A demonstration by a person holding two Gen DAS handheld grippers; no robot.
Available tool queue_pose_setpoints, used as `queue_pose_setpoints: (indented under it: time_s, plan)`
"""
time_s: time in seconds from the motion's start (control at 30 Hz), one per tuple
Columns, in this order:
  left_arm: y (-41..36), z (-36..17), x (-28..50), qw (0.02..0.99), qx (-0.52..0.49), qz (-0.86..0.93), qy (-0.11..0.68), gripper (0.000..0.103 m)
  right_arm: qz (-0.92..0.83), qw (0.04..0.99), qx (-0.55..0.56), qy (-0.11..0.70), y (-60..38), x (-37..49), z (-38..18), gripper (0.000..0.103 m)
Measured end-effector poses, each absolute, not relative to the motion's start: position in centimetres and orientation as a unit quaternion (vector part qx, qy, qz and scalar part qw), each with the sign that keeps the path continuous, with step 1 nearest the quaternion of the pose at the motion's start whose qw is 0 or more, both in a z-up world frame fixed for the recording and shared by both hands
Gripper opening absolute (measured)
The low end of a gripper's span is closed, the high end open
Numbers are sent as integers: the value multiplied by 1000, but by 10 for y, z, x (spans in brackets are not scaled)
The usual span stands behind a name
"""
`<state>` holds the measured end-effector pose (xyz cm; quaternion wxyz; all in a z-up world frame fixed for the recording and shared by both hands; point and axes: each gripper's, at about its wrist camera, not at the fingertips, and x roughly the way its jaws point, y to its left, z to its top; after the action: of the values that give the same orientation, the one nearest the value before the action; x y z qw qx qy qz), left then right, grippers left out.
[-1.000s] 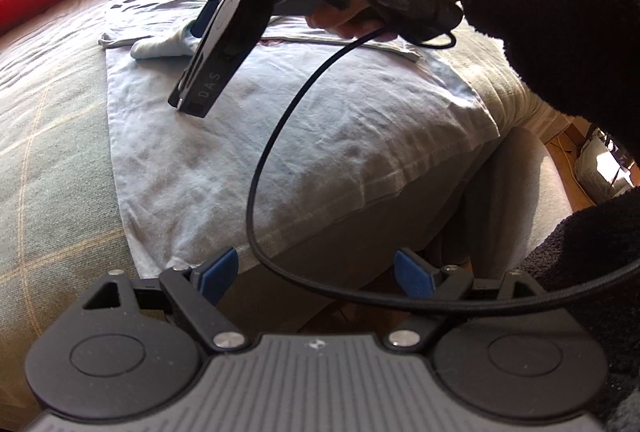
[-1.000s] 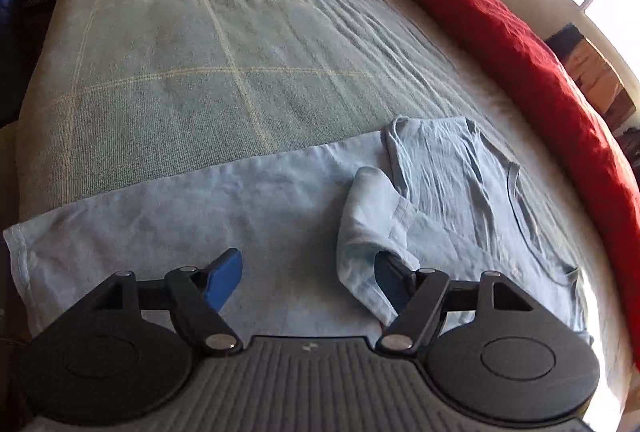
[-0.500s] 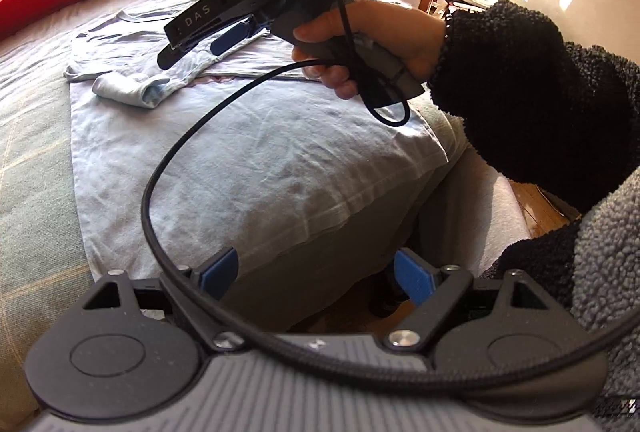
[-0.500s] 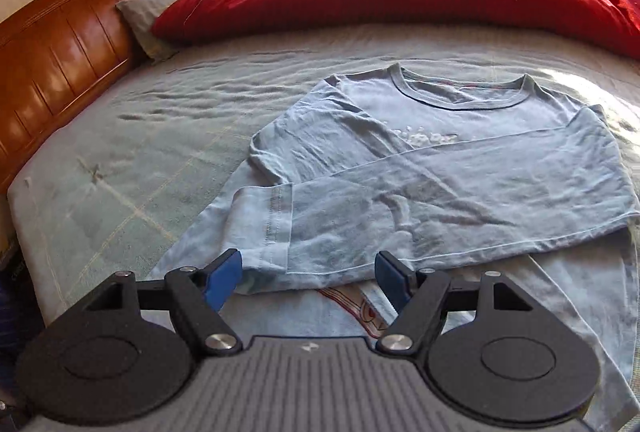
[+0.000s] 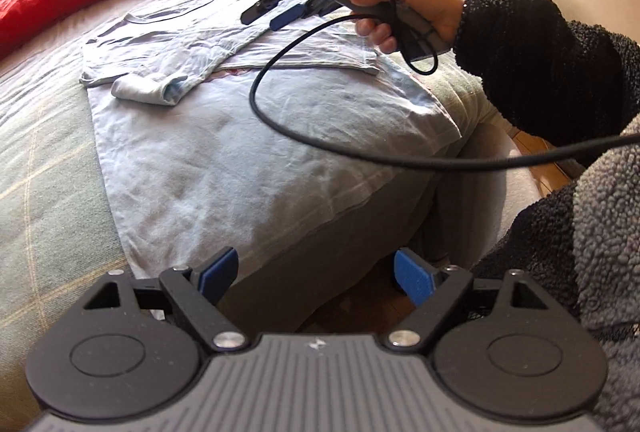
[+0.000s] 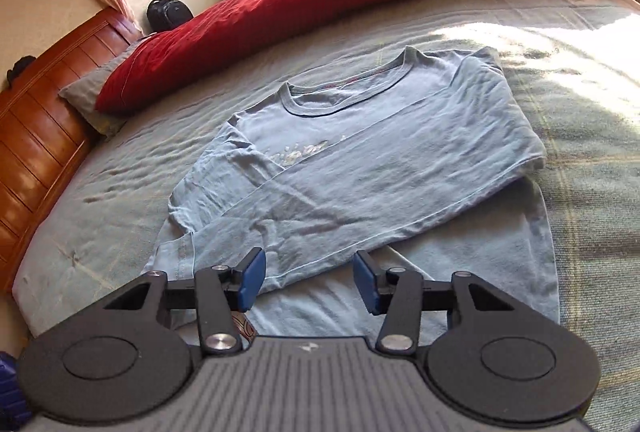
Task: Fold clothes
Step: 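Lift the open right gripper back from the folded sleeve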
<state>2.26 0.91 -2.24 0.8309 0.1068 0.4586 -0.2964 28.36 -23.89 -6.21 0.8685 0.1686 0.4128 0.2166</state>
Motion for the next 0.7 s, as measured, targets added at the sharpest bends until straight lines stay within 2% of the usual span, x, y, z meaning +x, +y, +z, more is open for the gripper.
queue_pose_setpoints:
  time_s: [0.27,0.5,0.57,0.63,0.7]
  plan:
    - [25,-36,46,837,85,-248,481,85,217,796,347,446,-269,305,-105,53]
    - [19,-43,56,833,83,-249,487,85,203,791,386,428,-265,317,-115,51]
    - [18,-45,59,832,82,-251,487,85,195,802,372,424,-262,316,-115,43]
    - [18,-46,60,832,80,-252,488,85,186,812,360,420,-260,314,-116,14]
    - [17,-48,61,831,81,-251,490,85,176,820,349,418,-260,312,-118,4]
